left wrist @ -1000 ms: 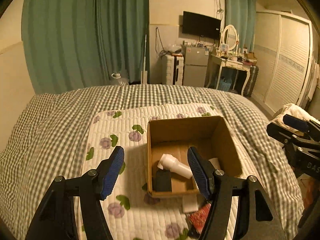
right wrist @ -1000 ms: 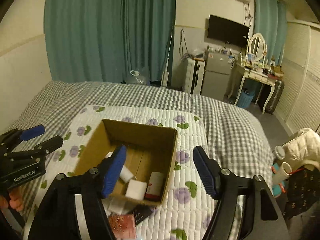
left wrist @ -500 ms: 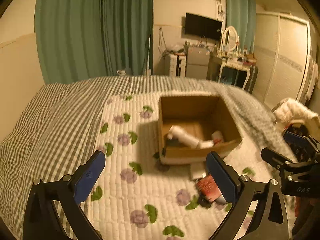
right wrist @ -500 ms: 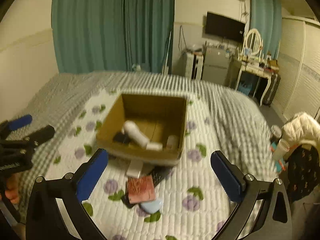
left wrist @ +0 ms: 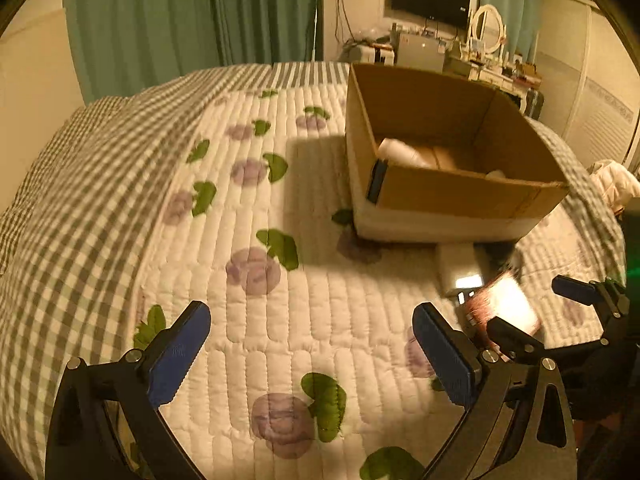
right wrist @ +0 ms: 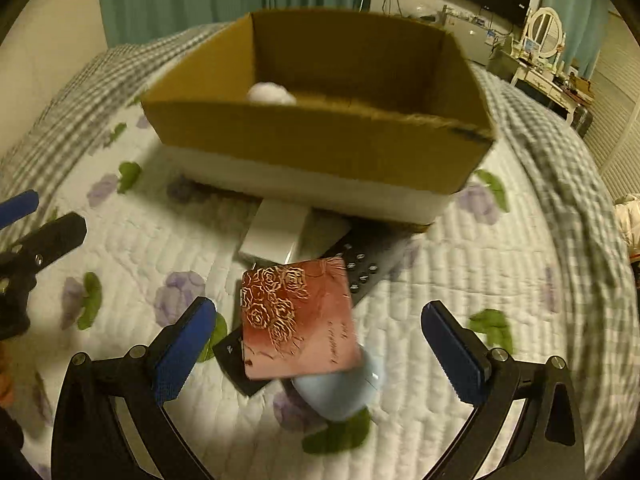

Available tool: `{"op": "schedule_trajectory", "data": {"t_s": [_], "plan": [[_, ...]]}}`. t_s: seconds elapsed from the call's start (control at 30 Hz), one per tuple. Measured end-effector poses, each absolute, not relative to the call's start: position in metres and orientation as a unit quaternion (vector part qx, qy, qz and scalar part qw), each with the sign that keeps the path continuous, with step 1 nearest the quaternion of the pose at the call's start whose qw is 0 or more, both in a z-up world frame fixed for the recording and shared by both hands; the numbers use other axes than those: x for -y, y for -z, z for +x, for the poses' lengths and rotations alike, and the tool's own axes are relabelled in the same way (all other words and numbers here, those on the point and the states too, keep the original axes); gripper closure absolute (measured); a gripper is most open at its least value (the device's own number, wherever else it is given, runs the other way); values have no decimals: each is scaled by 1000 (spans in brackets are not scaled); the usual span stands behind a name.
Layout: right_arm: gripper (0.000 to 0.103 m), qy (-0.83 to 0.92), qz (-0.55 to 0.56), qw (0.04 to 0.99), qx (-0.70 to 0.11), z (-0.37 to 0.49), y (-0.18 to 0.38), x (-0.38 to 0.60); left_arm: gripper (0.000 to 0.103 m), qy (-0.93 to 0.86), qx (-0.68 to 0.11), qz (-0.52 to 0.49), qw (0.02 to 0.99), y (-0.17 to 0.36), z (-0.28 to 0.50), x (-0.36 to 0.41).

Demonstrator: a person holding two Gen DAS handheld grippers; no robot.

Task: Organize rigid objects
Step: 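Grasp the pink rose-printed card with the right gripper, then grasp the white earbud case with the left gripper while the right holds the card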

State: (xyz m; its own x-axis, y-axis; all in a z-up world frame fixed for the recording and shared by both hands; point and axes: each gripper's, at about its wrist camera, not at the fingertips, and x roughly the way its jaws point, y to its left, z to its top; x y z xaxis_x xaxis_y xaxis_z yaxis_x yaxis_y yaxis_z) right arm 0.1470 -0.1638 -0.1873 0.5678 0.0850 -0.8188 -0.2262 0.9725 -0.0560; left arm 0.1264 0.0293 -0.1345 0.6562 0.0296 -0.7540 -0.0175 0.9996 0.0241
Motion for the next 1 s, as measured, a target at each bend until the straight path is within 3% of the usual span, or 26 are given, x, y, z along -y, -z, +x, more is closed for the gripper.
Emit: {"op": "schedule_trajectory", "data": {"t_s": [0.1, 0.13, 0.17, 0.27, 0.57, 0.87, 1.0], "plan": [[3, -87, -84, 875, -470, 155, 203, 158, 0, -16, -422, 7, 906, 142, 129, -33], [9, -86, -89, 873, -471, 157, 207, 157, 0, -18, -424, 6, 905, 144, 129, -34], [24, -89, -90, 872, -474, 158, 209, 156, 0, -20, -425, 4, 905, 145, 129, -34], [33, -86, -88, 872, -474, 155, 208, 159, 0, -22, -429, -1, 903, 147, 132, -34], [33, -64, -44, 897, -436, 126, 152, 216, 0, 10, -429, 15, 903, 144, 131, 18], [33, -8, -3, 894, -448, 122, 136, 283, 2, 51, -456, 26, 888, 160, 120, 98], [33, 11, 35, 889, -456, 122, 140, 311, 17, 79, -475, 19, 876, 173, 116, 125]]}}
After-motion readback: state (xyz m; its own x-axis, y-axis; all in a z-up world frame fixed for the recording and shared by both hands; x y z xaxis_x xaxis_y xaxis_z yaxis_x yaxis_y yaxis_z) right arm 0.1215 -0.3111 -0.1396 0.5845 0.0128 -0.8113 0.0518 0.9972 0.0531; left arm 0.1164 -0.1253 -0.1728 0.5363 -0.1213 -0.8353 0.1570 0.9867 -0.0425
